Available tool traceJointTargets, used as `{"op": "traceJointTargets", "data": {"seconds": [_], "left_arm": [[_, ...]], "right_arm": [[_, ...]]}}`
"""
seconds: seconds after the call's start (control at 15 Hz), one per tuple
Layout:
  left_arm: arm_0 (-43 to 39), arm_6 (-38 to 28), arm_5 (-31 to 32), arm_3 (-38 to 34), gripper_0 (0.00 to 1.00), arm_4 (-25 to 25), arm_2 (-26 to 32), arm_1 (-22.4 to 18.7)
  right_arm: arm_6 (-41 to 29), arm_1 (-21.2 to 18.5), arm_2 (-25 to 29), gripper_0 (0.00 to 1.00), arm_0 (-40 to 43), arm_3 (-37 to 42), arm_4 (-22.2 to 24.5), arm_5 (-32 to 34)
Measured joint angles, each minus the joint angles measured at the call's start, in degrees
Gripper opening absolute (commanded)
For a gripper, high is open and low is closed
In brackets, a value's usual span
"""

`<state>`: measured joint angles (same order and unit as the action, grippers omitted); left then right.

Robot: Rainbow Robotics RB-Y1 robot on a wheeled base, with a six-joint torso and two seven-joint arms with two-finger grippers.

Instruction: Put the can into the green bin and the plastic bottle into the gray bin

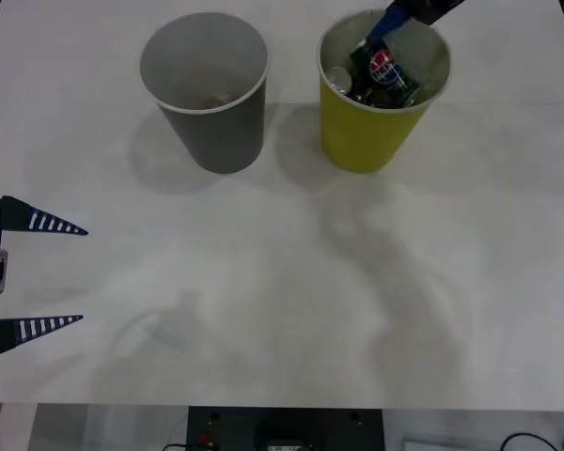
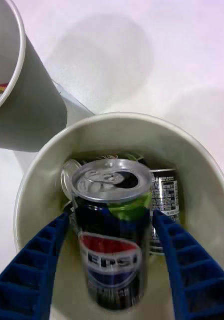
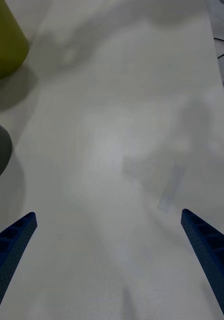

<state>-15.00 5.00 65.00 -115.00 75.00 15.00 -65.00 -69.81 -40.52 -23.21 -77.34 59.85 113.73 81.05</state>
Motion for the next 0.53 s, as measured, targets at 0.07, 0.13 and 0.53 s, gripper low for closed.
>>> {"op": "traceJointTargets", "data": {"seconds": [0.07, 0.13, 0.53], "left_arm": [[0.0, 0.0, 0.0, 0.0, 1.0, 0.0, 0.0, 0.0], [0.0, 0.0, 0.0, 0.0, 1.0, 0.0, 0.0, 0.0], [0.0, 0.0, 0.0, 0.0, 1.0, 0.0, 0.0, 0.0]], "right_arm": [[0.2, 0.0, 0.0, 1.0, 0.05, 0.0, -0.22, 0.12], [0.51, -0.07, 0.0, 1.0, 0.06, 0.0, -0.52, 0.22], [3.34, -3.25, 1.11, 1.0, 0.16, 0.0, -7.22, 3.36]]}}
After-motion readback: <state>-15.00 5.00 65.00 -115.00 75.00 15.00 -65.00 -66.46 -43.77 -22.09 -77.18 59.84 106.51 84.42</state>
